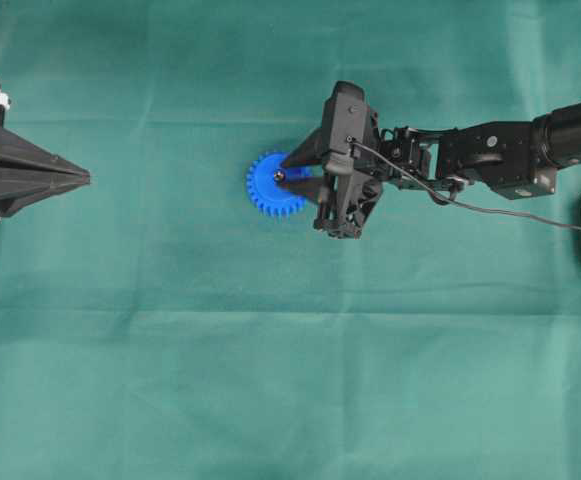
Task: Insert the shaft placed at a random location into the center hole of the medium gear at another random location.
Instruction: 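Lower the shaft into the blue gear's center hole with the right gripper, then open the right gripper and withdraw it right, away from the gear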
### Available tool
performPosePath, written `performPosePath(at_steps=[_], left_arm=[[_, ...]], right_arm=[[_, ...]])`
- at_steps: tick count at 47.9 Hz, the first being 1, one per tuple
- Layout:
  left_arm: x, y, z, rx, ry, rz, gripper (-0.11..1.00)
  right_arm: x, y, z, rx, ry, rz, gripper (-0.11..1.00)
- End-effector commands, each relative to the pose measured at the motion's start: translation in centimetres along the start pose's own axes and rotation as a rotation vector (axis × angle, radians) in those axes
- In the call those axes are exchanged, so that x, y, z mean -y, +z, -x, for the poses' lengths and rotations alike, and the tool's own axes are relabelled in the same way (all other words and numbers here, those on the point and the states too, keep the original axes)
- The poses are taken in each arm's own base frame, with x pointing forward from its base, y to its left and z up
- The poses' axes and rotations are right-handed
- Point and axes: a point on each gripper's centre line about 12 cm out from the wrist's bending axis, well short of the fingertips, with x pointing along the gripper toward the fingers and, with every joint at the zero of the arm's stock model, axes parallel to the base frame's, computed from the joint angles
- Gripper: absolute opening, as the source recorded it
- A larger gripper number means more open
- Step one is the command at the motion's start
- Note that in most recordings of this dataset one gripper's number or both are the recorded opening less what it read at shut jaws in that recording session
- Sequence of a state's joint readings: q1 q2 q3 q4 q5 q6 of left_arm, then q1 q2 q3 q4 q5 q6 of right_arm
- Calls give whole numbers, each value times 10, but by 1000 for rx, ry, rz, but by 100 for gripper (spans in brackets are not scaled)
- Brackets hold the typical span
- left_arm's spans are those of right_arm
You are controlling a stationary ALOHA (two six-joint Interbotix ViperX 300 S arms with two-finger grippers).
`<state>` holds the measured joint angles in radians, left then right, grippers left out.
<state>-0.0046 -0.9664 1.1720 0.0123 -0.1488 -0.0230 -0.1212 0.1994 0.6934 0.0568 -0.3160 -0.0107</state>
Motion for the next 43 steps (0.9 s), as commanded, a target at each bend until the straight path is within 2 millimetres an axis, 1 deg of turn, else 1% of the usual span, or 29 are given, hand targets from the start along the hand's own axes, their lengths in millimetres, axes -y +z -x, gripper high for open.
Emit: performPosePath(at_steps=[1, 4, 6, 11, 14, 17, 24, 31, 35, 43], left_arm=[[0, 7, -2, 17, 1, -3, 0], [0, 7, -2, 17, 1, -1, 0], [0, 7, -2, 17, 1, -1, 0], [0, 7, -2, 17, 1, -3, 0], [0, 7, -2, 17, 1, -3, 0], [0, 8, -2, 18, 1, -3, 0], [0, 8, -2, 21, 1, 0, 0], [0, 8, -2, 20, 1, 0, 0], [0, 8, -1, 21, 1, -1, 0], [0, 8, -1, 23, 1, -1, 0]], right_arm=[[-1, 16, 1, 51, 2, -21, 73], [0, 16, 1, 52, 1, -22, 88], [-1, 17, 2, 55, 1, -22, 94], [-1, 23, 5, 69, 3, -21, 90], [-1, 31, 10, 90, 4, -20, 87], [-1, 40, 17, 113, 6, -16, 87], [-2, 62, 37, 164, 10, -2, 87], [-4, 84, 62, 215, 17, 15, 87], [-4, 89, 68, 232, 17, 17, 87], [-4, 87, 70, 225, 18, 15, 87]])
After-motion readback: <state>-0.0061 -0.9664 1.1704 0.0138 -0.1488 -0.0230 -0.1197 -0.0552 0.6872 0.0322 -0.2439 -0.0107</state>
